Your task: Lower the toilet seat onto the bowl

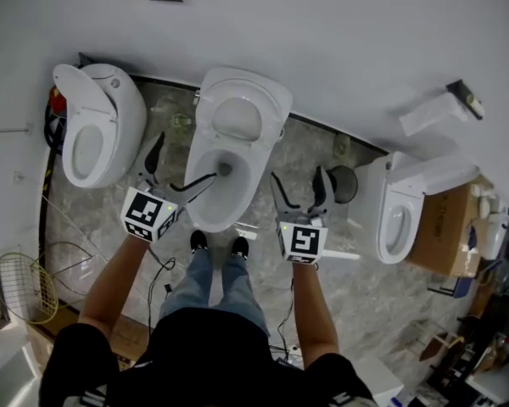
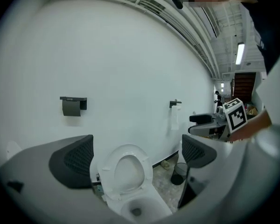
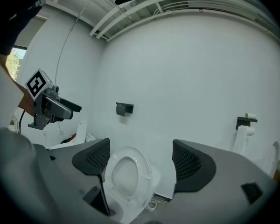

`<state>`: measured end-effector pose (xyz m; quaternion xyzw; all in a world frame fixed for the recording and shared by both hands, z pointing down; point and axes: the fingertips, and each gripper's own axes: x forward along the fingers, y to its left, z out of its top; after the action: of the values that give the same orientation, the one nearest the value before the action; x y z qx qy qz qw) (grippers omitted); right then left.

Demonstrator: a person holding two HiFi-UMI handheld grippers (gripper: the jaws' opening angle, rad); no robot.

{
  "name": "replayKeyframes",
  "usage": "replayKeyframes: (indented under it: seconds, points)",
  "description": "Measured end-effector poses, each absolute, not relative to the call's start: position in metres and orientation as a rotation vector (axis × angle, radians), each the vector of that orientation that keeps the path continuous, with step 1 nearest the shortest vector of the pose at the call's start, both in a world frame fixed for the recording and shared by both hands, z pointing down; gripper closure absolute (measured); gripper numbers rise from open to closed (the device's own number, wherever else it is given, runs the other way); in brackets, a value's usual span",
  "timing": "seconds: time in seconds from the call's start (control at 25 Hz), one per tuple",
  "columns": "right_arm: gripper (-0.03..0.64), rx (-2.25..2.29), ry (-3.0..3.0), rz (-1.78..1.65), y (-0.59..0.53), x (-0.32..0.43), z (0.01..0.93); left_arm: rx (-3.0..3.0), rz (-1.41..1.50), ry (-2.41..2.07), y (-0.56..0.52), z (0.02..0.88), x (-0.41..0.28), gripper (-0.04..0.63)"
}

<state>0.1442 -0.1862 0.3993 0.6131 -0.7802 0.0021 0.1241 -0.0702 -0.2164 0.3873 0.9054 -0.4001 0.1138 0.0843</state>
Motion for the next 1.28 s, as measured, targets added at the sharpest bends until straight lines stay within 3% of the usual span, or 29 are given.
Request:
replayKeyframes:
  seconds: [0.32, 1.0, 1.28]
  points:
    - [0.189, 1.728, -2.257, 0.013, -0.254, 0.141, 0.437, 2.661, 0.343, -1.177, -0.278, 0.432, -0.059, 0.017]
    - [0.21, 1.562, -2.194, 0.163, -0.37, 0.132, 0.566, 2.69, 0.796, -1.023, -0.377, 0.582, -0.02, 0.017]
    - [0.235, 1.484, -2.161, 0.142, -0.404, 0.127, 0.593, 2.696, 0.916, -1.009, -0.417, 0.606, -0.019, 0.017]
